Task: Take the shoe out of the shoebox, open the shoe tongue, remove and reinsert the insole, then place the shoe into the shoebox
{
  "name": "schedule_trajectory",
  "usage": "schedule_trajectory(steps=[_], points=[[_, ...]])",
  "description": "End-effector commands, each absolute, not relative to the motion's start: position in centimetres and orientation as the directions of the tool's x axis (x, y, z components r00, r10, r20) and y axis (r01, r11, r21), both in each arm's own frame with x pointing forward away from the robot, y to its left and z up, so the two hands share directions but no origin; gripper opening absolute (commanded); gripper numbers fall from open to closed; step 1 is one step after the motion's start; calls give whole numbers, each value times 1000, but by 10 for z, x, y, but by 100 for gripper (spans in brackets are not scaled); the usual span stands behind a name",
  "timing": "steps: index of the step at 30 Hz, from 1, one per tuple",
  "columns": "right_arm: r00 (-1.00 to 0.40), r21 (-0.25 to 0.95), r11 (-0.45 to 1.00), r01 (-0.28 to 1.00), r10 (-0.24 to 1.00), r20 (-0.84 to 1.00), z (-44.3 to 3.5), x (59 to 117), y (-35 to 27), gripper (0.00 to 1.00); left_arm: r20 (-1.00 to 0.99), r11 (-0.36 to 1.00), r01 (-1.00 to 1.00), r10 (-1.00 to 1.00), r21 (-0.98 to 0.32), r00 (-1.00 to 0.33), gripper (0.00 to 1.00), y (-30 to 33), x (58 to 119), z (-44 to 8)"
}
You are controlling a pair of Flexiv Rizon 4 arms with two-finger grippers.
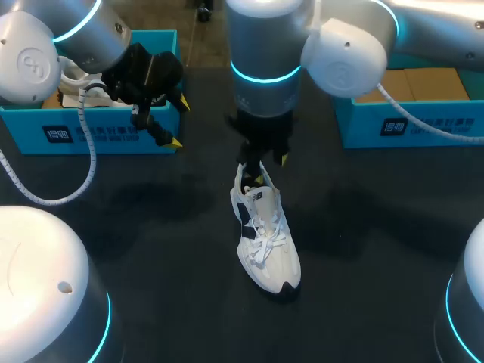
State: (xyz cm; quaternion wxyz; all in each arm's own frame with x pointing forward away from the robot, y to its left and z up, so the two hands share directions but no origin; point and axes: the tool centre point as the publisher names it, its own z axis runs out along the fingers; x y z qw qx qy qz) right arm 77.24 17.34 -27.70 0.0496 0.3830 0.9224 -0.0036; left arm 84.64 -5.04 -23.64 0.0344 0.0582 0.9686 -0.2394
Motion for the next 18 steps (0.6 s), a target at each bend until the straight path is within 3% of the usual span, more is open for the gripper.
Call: schedule_trajectory(steps=[1, 4, 18], points=[[-921, 3, 929, 371, 369, -124, -275, 775, 184, 100, -94, 880, 129, 97, -456, -991, 100, -51, 846, -236], [-940, 7, 949, 317, 315, -135, -274, 774, 186, 100, -94, 880, 129, 97, -456, -991, 100, -51, 846, -236], [-935, 21, 945, 325, 325, -141, -273, 776, 183, 100, -94, 880, 129, 97, -456, -991, 100, -51, 846, -236]])
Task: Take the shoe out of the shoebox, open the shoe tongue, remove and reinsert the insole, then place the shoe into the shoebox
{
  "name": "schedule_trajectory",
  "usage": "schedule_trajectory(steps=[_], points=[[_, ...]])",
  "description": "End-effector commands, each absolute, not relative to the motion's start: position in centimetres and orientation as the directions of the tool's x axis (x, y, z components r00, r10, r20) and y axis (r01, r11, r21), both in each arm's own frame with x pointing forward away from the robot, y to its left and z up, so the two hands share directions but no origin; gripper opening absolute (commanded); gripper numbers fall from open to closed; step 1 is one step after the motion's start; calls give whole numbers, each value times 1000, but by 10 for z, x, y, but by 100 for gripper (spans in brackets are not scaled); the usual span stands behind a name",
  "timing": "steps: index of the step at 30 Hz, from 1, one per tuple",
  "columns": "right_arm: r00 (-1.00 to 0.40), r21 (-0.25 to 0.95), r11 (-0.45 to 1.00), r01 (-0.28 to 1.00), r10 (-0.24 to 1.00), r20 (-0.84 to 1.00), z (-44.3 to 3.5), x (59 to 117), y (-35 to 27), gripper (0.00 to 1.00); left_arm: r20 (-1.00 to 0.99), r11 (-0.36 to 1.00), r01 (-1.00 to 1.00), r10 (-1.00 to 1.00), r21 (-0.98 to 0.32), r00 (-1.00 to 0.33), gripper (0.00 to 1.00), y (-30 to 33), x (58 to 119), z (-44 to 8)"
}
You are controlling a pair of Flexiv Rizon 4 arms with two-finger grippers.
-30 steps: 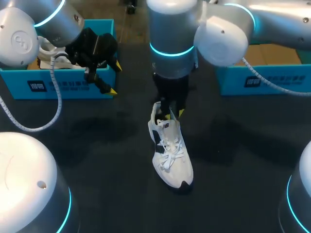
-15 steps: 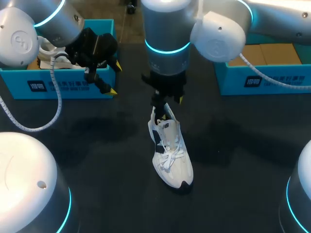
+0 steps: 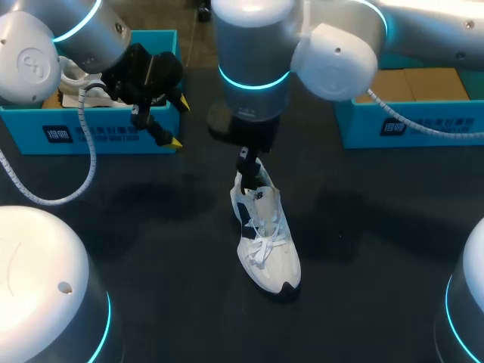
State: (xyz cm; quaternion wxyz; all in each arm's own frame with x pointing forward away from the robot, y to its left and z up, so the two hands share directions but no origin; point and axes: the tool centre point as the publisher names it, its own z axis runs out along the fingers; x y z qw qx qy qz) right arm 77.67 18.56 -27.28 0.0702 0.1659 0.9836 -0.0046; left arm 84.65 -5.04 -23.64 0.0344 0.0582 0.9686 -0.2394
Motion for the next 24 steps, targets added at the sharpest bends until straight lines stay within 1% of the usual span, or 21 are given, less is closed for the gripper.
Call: schedule_trajectory(steps=[1, 5, 9, 13, 17, 21, 24], points=[[-935, 21, 945, 325, 325, -141, -273, 776, 183, 100, -94, 880, 129, 97, -456, -991, 100, -51, 846, -236], [-935, 21, 945, 325, 325, -141, -273, 776, 183, 100, -94, 880, 129, 97, -456, -991, 100, -51, 846, -236], [-947, 5, 958, 286, 284, -151, -277, 784, 186, 100, -94, 880, 129, 97, -456, -991, 100, -51, 846, -236], [-963, 19, 977, 211, 211, -168, -280, 796, 192, 100, -94, 880, 129, 97, -456, -991, 100, -51, 846, -236], [-972, -8, 991, 135, 130, -198, -286, 813, 195, 100, -94, 880, 129, 97, -456, -991, 100, -51, 846, -236], [-975, -28, 994, 104, 97, -198, -296, 826, 193, 100, -94, 880, 129, 97, -456, -991, 100, -51, 846, -236], [-979, -16, 998, 67, 63, -192, -305, 836, 190, 100, -94, 880, 129, 97, -456, -991, 100, -51, 846, -236]])
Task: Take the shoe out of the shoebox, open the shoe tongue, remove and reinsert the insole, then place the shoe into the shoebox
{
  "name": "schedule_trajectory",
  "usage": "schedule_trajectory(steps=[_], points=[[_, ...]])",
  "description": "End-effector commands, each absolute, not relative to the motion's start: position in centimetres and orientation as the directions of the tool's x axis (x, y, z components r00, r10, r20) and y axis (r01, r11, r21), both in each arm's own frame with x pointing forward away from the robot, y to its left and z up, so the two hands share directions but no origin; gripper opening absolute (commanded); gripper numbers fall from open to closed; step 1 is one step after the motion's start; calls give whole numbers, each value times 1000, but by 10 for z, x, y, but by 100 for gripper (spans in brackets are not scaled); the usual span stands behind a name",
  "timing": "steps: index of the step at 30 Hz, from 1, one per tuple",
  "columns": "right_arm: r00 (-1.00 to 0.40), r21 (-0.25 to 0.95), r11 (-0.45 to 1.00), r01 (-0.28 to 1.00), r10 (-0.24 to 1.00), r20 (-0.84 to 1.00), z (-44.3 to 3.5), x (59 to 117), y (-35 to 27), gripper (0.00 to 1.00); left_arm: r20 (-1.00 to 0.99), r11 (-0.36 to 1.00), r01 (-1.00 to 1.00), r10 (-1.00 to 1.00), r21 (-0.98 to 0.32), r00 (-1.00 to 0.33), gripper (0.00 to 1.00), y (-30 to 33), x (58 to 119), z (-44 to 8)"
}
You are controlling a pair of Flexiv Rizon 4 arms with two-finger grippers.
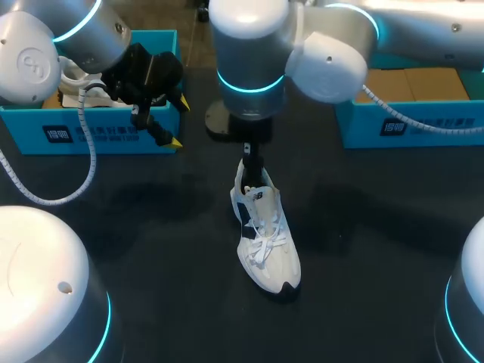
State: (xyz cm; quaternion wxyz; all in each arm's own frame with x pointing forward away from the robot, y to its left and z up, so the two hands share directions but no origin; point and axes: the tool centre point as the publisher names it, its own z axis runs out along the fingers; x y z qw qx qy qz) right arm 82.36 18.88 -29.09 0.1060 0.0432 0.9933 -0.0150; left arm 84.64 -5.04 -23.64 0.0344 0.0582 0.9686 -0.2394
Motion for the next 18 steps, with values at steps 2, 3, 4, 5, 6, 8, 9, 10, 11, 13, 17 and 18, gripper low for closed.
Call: schedule_trajectory(steps=[2, 3, 4, 5, 6, 8, 9, 10, 11, 13, 17, 18], points=[[-981, -12, 999, 47, 44, -187, -311, 841, 191, 100, -94, 880, 129, 97, -456, -991, 100, -51, 846, -236], [-983, -20, 999, 36, 32, -182, -316, 843, 192, 100, -94, 880, 129, 97, -456, -991, 100, -51, 846, -236], [-983, -26, 999, 27, 22, -183, -320, 845, 193, 100, -94, 880, 129, 97, -456, -991, 100, -51, 846, -236], [-983, -22, 1000, 12, 8, -185, -325, 847, 194, 100, -94, 880, 129, 97, -456, -991, 100, -51, 846, -236], [-982, -22, 1000, 5, 1, -189, -329, 848, 195, 100, -94, 880, 129, 97, -456, -991, 100, -51, 846, -236], [-981, -20, 1000, -2, -6, -192, -334, 850, 195, 78, -94, 880, 129, 97, -456, -991, 100, -51, 846, -236], [-980, -15, 1000, -10, -13, -197, -338, 851, 195, 83, -94, 880, 129, 97, -456, -991, 100, -51, 846, -236], [-980, -8, 1000, -22, -23, -195, -340, 852, 195, 95, -94, 880, 129, 97, -456, -991, 100, -51, 846, -236], [-981, -9, 1000, -22, -23, -193, -343, 854, 196, 100, -94, 880, 129, 97, -456, -991, 100, -51, 846, -236], [-981, -9, 1000, -28, -30, -193, -347, 857, 197, 100, -94, 880, 129, 97, -456, -991, 100, -51, 846, -236], [-979, -11, 999, -51, -53, -198, -352, 864, 201, 100, -94, 880, 129, 97, -456, -991, 100, -51, 846, -236], [-978, -13, 998, -59, -61, -198, -355, 867, 201, 100, -94, 880, 129, 97, -456, -991, 100, -51, 846, -236]])
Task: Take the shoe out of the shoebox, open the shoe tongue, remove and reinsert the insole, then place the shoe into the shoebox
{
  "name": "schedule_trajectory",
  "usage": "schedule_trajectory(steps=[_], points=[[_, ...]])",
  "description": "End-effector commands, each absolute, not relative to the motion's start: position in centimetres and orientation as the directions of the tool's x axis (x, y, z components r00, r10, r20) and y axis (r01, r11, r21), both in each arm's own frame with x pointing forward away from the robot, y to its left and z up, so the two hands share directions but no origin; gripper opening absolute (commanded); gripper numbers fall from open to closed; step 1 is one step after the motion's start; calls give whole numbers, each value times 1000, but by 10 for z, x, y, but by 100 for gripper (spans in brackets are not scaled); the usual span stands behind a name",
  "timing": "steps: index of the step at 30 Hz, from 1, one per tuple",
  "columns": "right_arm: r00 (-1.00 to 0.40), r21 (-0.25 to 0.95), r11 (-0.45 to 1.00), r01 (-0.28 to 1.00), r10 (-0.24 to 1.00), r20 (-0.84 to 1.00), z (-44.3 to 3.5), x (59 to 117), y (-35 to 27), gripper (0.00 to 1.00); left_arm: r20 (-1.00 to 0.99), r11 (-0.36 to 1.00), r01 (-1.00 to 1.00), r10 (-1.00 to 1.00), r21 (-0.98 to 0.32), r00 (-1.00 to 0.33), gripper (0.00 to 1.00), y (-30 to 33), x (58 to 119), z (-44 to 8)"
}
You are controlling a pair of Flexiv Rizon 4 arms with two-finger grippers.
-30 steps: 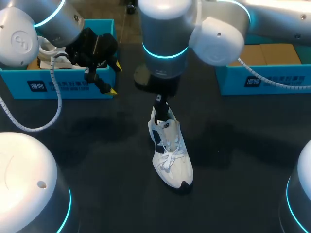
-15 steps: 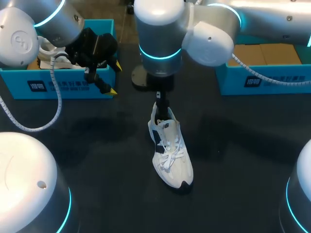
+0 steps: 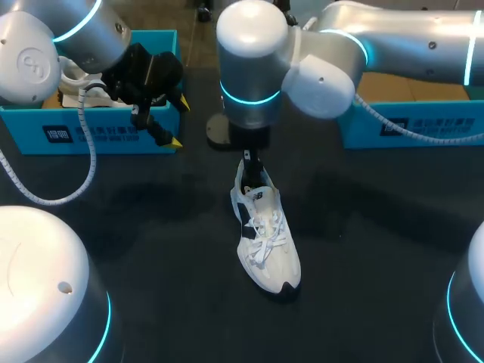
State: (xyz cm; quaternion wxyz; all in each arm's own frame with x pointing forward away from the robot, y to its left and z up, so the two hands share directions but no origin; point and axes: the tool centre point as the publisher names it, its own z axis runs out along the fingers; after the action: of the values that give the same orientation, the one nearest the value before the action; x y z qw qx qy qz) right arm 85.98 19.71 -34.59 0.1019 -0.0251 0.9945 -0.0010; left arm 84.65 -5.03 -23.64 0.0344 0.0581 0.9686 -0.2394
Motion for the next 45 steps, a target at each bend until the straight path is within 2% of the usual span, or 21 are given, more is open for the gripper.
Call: schedule_trajectory(steps=[1, 8, 12, 13, 14, 15, 16, 18, 20, 22, 25, 34, 45], points=[[-978, -15, 998, -62, -64, -197, -359, 870, 202, 100, -94, 880, 129, 97, -456, -991, 100, -51, 846, -236], [-980, -21, 996, -83, -85, -182, -380, 878, 201, 99, -94, 880, 129, 97, -456, -991, 100, -51, 846, -236], [-981, -13, 997, -82, -83, -176, -386, 879, 200, 90, -94, 880, 129, 97, -456, -991, 100, -51, 846, -236], [-981, -13, 996, -83, -84, -175, -387, 879, 201, 83, -94, 880, 129, 97, -456, -991, 100, -51, 846, -236], [-981, -15, 996, -83, -85, -174, -389, 879, 201, 66, -94, 880, 129, 97, -456, -991, 100, -51, 846, -236], [-981, -16, 996, -83, -84, -174, -390, 879, 200, 62, -94, 880, 129, 97, -456, -991, 100, -51, 846, -236], [-982, -18, 997, -75, -77, -174, -390, 879, 198, 47, -94, 880, 129, 97, -456, -991, 100, -51, 846, -236], [-982, -23, 997, -70, -73, -175, -389, 879, 196, 38, -94, 880, 129, 97, -456, -991, 100, -51, 846, -236], [-982, -24, 997, -68, -71, -176, -388, 879, 194, 37, -94, 880, 129, 97, -456, -991, 100, -51, 846, -236], [-982, -25, 997, -69, -73, -175, -388, 878, 193, 31, -94, 880, 129, 97, -456, -991, 100, -51, 846, -236], [-982, -36, 997, -75, -80, -170, -390, 876, 194, 0, -94, 880, 129, 97, -456, -991, 100, -51, 846, -236], [-988, -38, 999, 0, -6, -155, -375, 866, 188, 0, -94, 880, 129, 97, -456, -991, 100, -51, 846, -236], [-982, -51, 997, 66, 56, -180, -287, 866, 158, 0, -94, 880, 129, 97, -456, -991, 100, -51, 846, -236]])
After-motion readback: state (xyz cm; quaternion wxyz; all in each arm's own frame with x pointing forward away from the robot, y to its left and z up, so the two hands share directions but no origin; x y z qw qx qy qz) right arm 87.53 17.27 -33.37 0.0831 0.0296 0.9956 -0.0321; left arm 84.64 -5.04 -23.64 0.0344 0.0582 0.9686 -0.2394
